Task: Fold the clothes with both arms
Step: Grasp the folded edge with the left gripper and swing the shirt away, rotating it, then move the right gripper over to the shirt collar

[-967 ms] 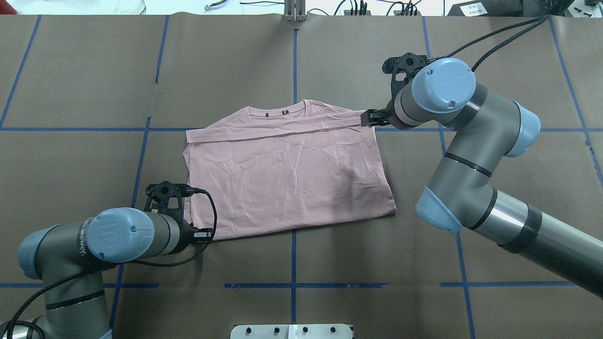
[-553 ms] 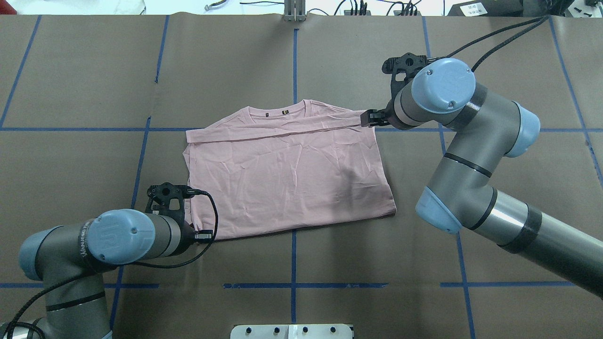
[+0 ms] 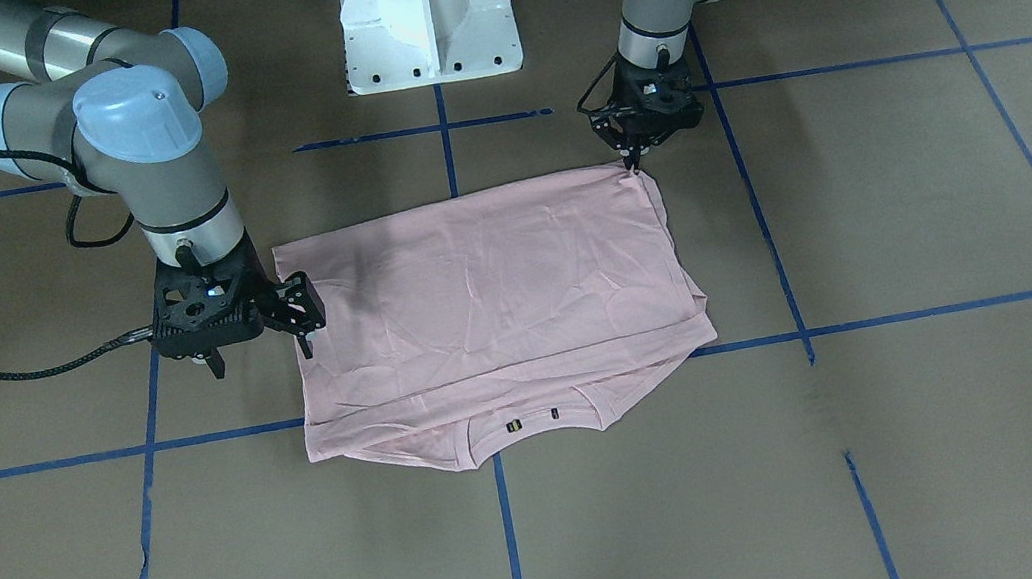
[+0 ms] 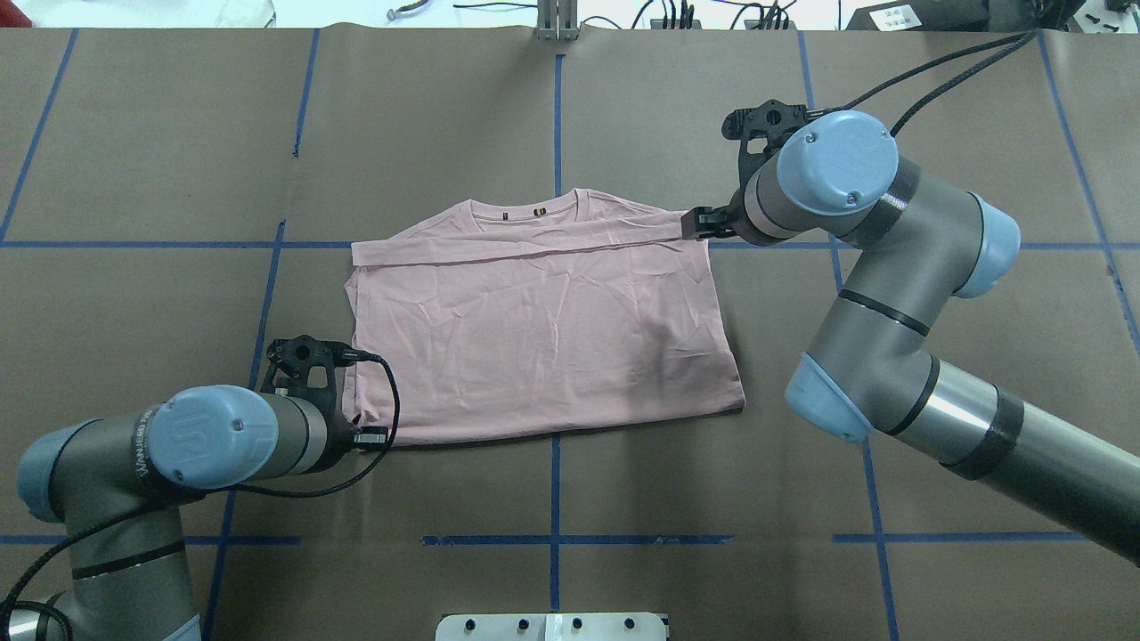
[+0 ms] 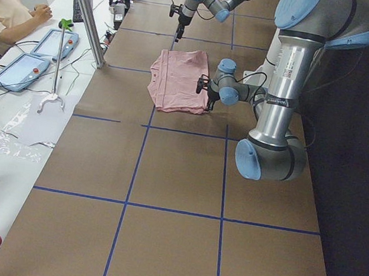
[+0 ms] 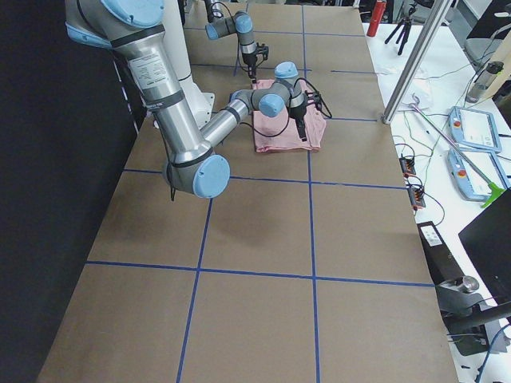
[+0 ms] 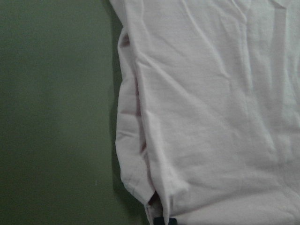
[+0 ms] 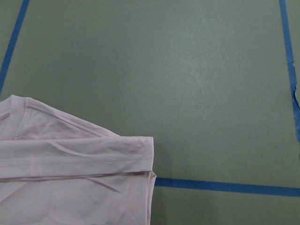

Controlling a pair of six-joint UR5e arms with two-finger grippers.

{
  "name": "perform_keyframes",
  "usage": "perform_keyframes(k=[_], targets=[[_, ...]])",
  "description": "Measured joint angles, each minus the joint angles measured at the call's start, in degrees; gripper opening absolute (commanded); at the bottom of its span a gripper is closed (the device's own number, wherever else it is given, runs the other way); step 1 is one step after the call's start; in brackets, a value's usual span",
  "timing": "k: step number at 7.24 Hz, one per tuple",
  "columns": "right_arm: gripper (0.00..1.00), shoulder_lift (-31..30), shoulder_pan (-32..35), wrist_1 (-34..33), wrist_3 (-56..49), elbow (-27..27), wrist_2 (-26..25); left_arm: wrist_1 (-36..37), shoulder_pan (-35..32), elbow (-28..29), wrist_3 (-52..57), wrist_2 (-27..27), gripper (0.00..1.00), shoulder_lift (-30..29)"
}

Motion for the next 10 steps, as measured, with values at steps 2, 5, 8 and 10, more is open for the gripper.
perform_keyframes(k=[2,5,8,10], targets=[[1.00,0.1,-0.1,0.0,0.1,-0.1,-0.1,-0.5,-6.8,3.1,8.0,0.0,0.00,-0.1],[1.00,0.4,-0.3,0.2,0.3,-0.8,-0.2,-9.8,-20.7,21.6,22.9,-0.1,0.00,-8.6],[1.00,0.8,-0.2,0.3,0.4,-1.5,-0.9,-21.0,-30.4,47.6,32.9,-0.1,0.00,-22.9],[1.00,0.9,-0.1,0.4,0.5,-1.6,-1.1,-23.8,-32.2,51.8,36.0,-0.2,1.00,-24.5]])
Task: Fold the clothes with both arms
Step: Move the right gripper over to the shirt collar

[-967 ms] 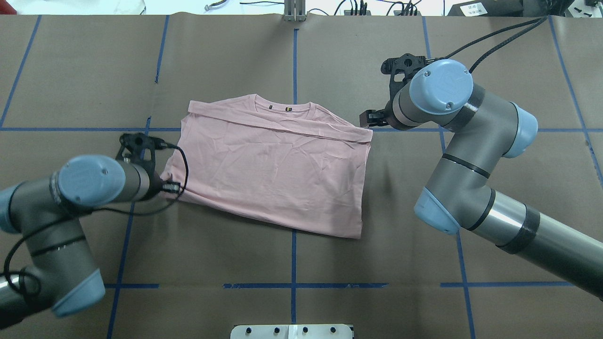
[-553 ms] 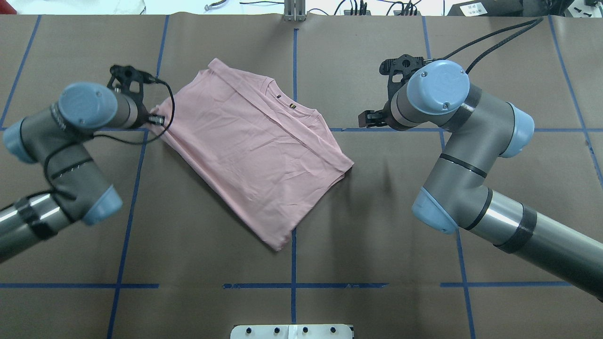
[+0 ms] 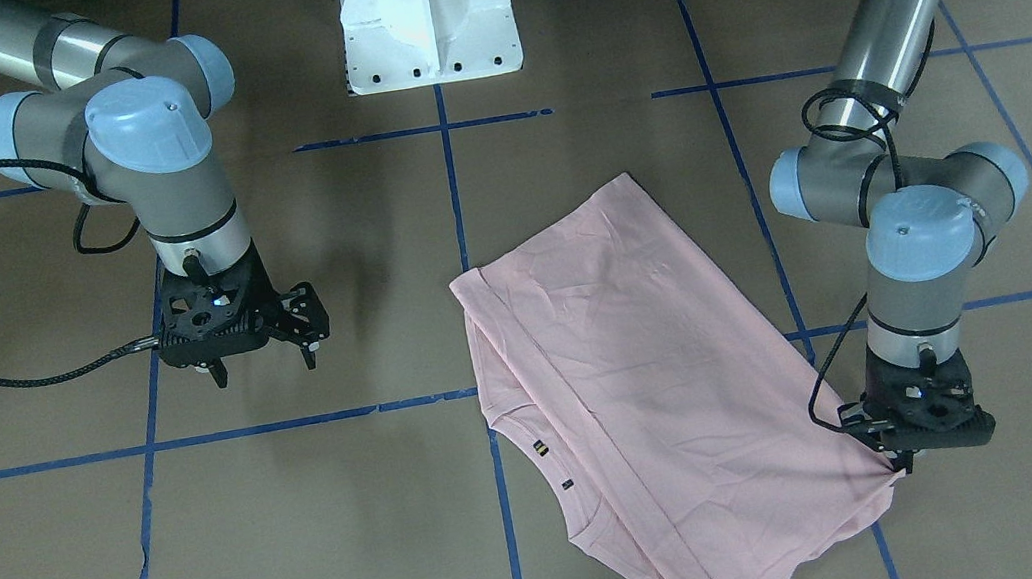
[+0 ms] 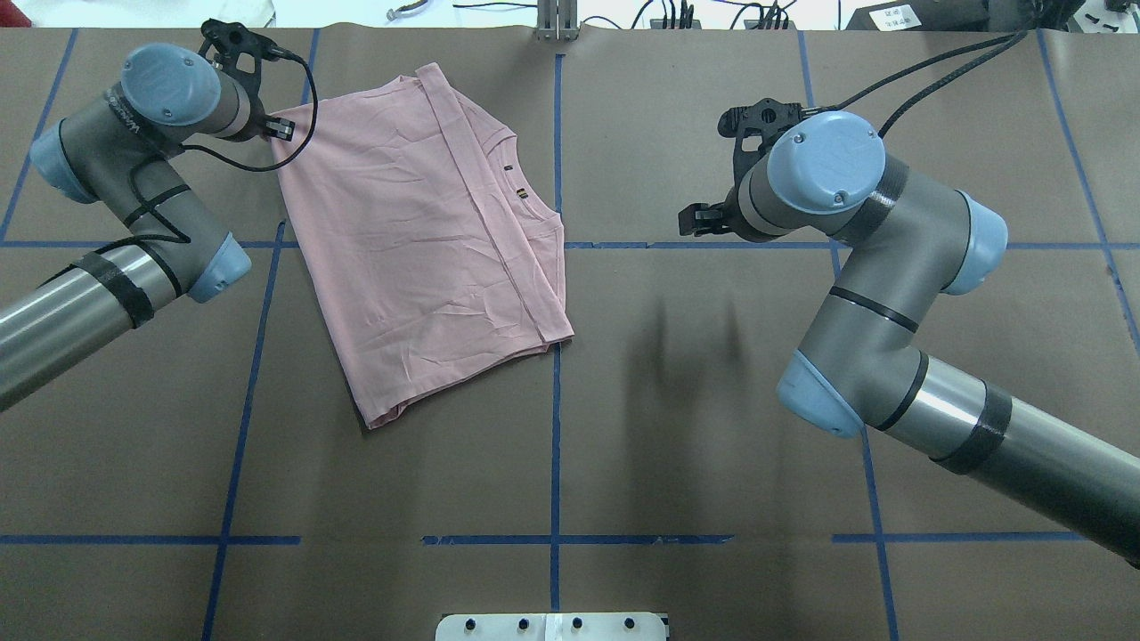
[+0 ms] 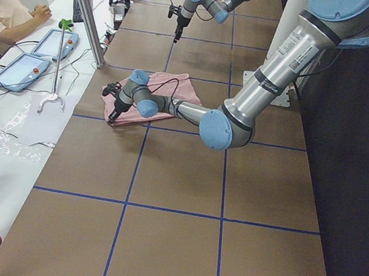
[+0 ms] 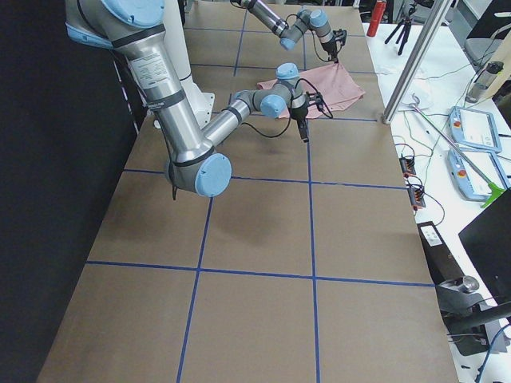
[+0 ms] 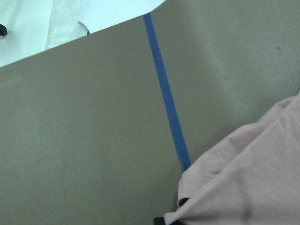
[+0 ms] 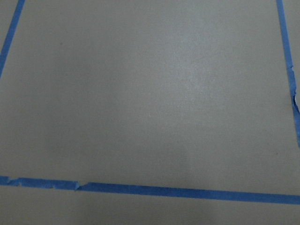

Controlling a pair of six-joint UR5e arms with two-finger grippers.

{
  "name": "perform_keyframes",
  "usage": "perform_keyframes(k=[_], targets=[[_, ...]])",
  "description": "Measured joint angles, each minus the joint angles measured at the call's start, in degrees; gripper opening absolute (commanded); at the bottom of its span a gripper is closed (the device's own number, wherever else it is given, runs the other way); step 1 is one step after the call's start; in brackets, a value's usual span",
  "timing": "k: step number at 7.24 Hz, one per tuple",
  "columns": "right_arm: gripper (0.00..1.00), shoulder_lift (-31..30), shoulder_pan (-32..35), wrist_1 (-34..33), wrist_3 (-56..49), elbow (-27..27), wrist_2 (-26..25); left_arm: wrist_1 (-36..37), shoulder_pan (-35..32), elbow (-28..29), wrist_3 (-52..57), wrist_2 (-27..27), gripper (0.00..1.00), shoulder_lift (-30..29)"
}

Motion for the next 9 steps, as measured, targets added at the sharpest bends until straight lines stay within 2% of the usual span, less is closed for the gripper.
perform_keyframes(k=[1,2,3,6,7,8,9], targets=[[1.00,0.4,-0.1,0.1,0.7,-0.2,0.0,-3.2,-0.5,0.3,1.7,-0.2,1.00,1.4],[0.94,2.8,-0.5,0.1,3.2,-2.0,-0.1,-6.9,-1.1,0.3,4.1,-1.0,1.00,2.8],[0.80,7.5,-1.4,0.6,7.4,-6.4,-0.6,-8.8,-1.7,0.0,6.0,-2.1,1.00,3.6],[0.65,22.7,-5.0,7.5,18.8,-25.4,-4.5,-10.0,-2.2,-1.3,6.8,-3.1,1.00,4.6],[0.59,25.9,-6.2,8.7,20.1,-29.7,-5.6,-10.1,-2.3,-1.6,6.6,-3.2,1.00,4.7],[0.59,27.7,-7.4,9.1,20.1,-32.4,-6.2,-10.1,-2.3,-1.8,6.6,-3.2,1.00,4.9],[0.54,28.3,-8.2,9.2,18.3,-33.9,-6.6,-10.1,-2.4,-2.0,6.5,-3.2,1.00,5.0]])
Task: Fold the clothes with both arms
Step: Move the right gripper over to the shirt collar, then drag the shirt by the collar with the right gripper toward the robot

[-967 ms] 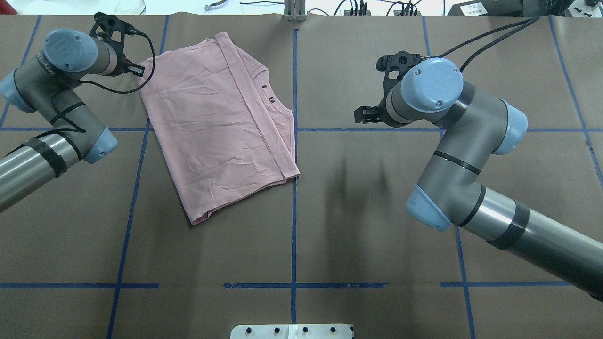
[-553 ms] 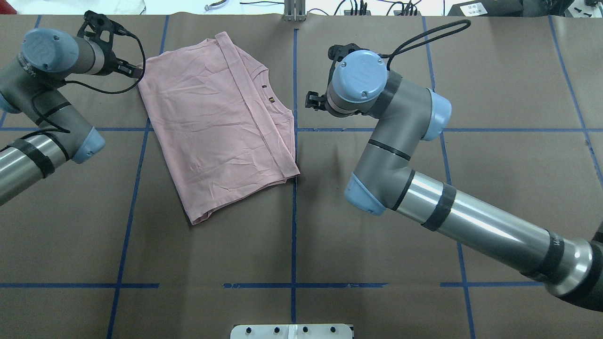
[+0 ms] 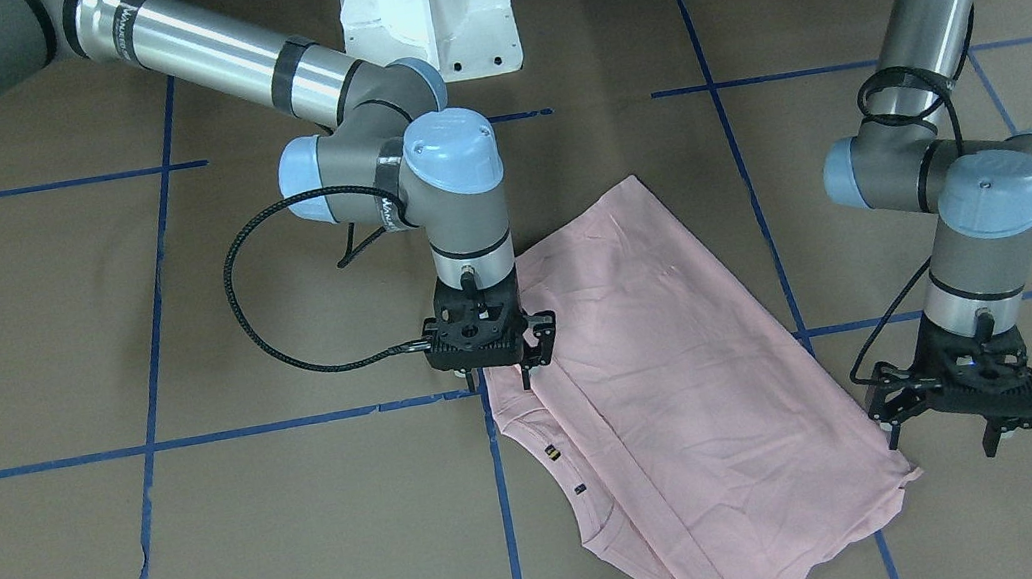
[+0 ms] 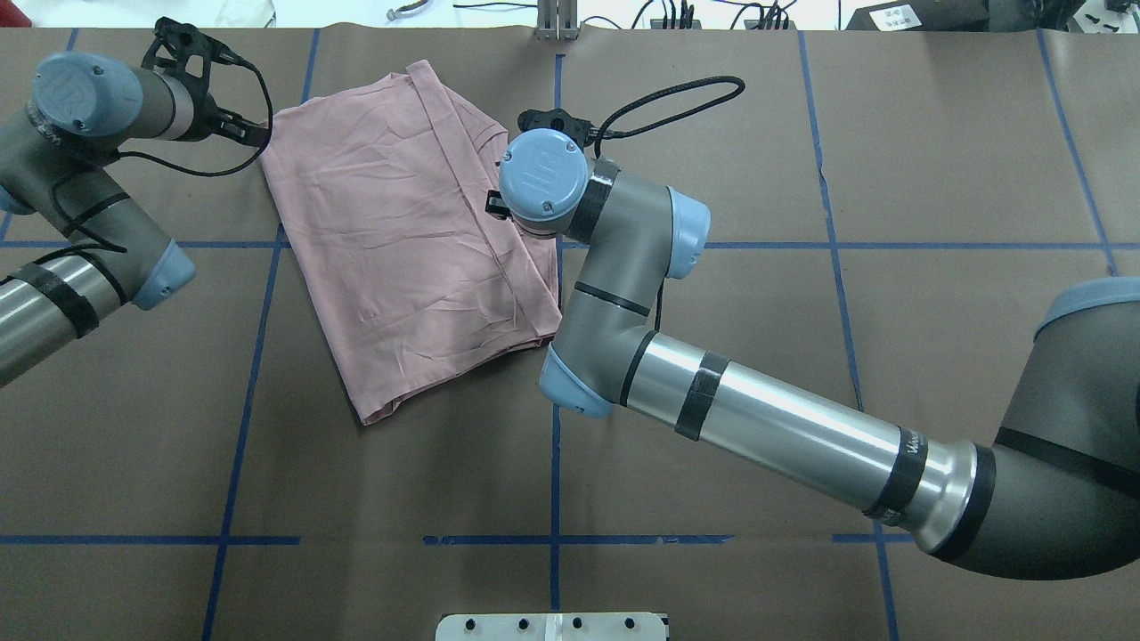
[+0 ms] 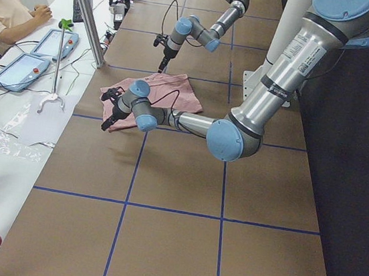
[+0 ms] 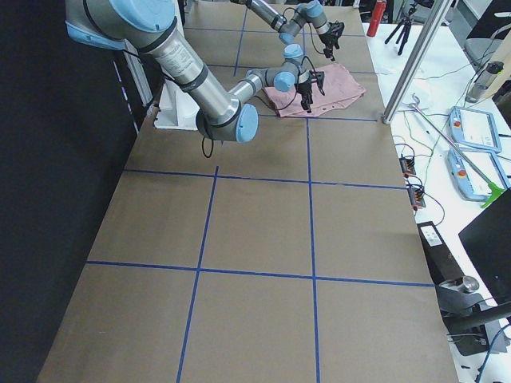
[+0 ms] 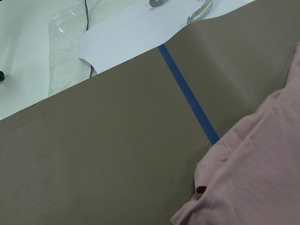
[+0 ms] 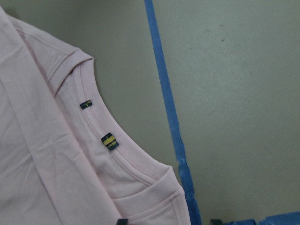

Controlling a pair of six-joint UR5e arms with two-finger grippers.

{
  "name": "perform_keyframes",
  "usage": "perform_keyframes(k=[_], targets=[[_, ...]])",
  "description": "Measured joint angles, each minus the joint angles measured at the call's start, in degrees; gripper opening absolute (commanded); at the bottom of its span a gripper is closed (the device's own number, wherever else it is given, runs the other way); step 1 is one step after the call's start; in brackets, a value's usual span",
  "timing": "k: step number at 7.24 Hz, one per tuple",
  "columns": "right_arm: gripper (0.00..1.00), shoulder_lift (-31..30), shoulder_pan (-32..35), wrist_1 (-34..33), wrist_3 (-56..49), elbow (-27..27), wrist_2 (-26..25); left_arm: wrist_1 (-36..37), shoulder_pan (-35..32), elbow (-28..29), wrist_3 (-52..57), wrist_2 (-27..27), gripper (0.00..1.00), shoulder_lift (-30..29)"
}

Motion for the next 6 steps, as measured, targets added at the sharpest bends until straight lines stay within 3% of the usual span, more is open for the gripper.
perform_keyframes(k=[1,5,6], targets=[[0.41,0.2,-0.3,0.0,-2.9,-0.9,-0.2,0.0,-0.1,-0.2,0.0,0.0,1.00,0.2],[0.38,0.1,-1.2,-0.3,-7.3,-2.1,-1.0,0.0,-0.2,-1.1,0.0,-0.1,1.00,1.0],[0.21,0.0,-1.4,-0.3,-7.4,-2.2,-1.2,0.0,-0.2,-1.1,0.0,-0.1,1.00,1.1]])
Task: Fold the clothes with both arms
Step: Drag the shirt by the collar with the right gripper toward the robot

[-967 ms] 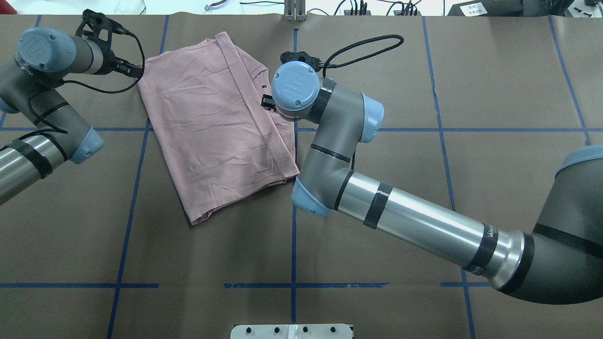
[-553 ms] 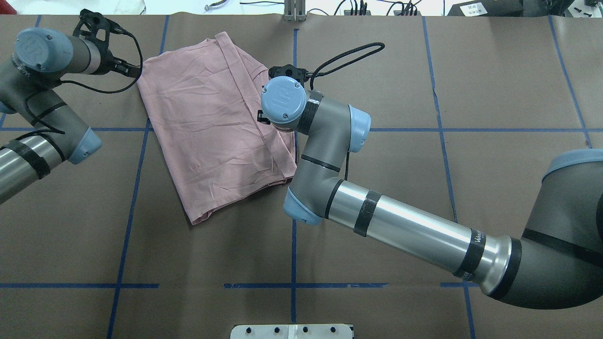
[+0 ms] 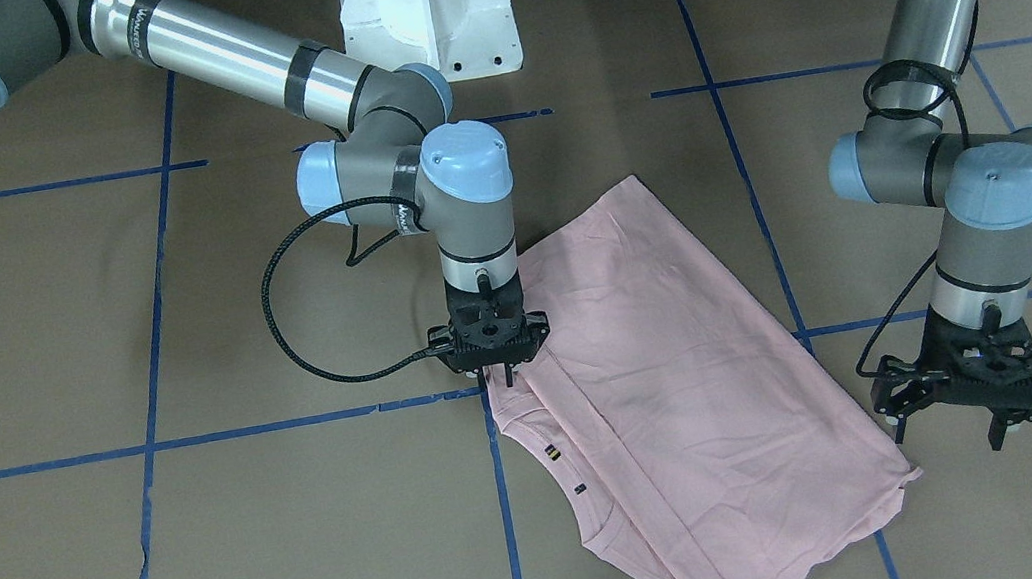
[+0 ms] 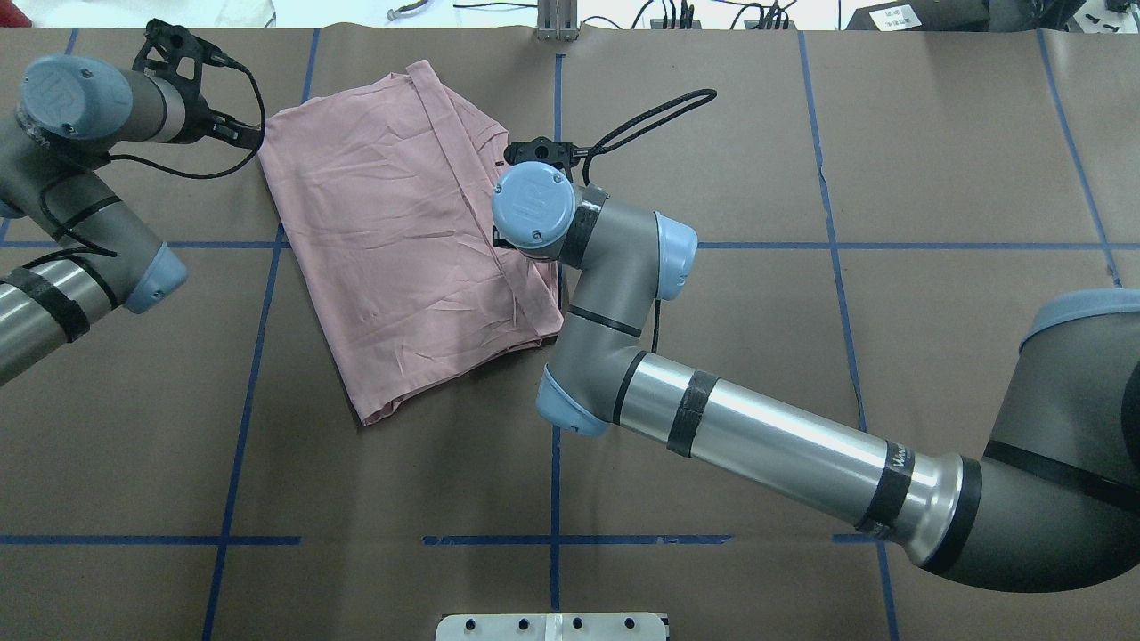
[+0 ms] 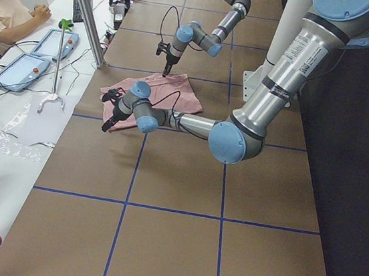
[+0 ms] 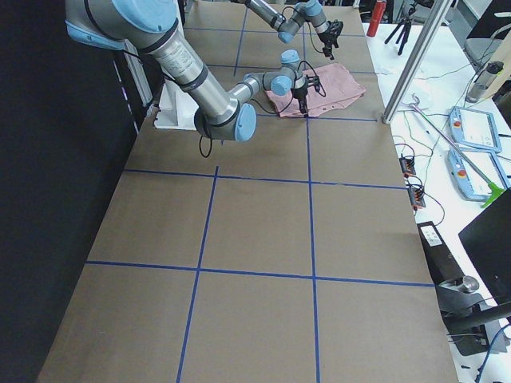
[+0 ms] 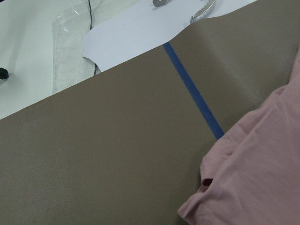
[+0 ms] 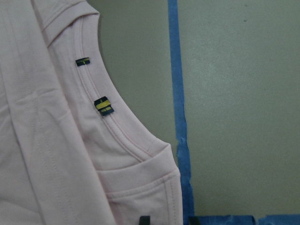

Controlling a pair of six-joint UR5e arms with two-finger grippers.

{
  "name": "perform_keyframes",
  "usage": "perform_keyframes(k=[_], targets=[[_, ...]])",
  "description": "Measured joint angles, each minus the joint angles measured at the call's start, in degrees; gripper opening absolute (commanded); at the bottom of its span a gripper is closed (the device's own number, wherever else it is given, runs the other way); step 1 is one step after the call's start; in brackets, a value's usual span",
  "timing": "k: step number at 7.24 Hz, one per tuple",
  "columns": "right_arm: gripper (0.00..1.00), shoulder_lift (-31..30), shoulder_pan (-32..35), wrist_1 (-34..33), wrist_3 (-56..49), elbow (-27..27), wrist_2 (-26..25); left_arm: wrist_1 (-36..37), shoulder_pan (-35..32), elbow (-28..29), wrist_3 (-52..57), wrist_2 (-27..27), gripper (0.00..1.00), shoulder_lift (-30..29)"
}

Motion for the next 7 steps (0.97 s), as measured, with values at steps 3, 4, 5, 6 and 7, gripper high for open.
perform_keyframes(k=[3,4,5,6,7], targets=[[0.00,-0.1,-0.2,-0.2,0.1,-0.1,-0.1,0.0,0.0,0.0,0.0,0.0,1.00,0.3],[0.00,-0.1,-0.2,-0.3,0.0,-0.1,-0.1,0.0,0.0,-0.1,0.0,-0.1,1.00,0.4],[0.00,-0.2,-0.2,-0.7,-0.1,0.4,-0.2,-0.1,0.0,-0.2,0.0,-0.1,1.00,0.4],[0.00,-1.2,-0.1,-1.4,-0.3,2.3,0.0,-0.1,0.0,-0.4,-0.1,-0.1,1.00,0.5],[0.00,-4.2,-0.1,-2.1,-0.4,6.6,0.1,-0.1,0.0,-0.5,-0.2,-0.1,1.00,0.5]])
